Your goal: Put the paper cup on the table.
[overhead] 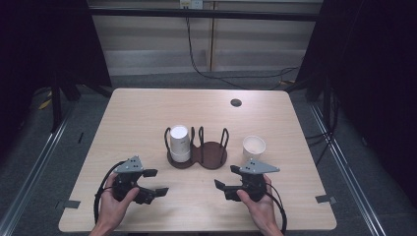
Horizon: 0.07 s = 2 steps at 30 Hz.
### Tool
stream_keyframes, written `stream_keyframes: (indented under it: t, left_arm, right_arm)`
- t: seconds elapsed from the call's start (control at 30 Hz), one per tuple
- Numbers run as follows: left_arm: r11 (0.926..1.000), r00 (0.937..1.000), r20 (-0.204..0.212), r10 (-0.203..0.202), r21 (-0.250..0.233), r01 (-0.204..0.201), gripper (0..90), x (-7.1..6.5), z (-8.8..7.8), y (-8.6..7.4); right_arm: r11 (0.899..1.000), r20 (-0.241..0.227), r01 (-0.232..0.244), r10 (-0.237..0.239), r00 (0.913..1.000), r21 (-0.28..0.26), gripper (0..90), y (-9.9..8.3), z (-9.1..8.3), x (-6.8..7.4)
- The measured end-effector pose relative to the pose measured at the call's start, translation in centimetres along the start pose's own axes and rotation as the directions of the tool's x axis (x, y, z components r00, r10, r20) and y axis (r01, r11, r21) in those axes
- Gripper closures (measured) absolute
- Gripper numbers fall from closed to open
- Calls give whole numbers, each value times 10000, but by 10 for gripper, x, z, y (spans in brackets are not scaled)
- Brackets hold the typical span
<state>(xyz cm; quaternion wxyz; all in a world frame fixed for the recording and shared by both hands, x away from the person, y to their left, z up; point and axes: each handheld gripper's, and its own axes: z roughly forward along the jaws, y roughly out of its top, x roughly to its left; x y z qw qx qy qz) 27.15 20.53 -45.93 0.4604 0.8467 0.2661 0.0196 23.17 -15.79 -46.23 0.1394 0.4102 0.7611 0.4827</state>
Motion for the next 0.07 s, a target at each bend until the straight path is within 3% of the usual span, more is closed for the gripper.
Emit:
stream_keyframes:
  t: [0.07]
  left_arm:
    - [9998, 10000, -87, 27, -200, -29, 181, 0, -1, 0]
  right_arm:
    - [9999, 67, -5, 5, 10000, 107, 168, -1, 4, -3]
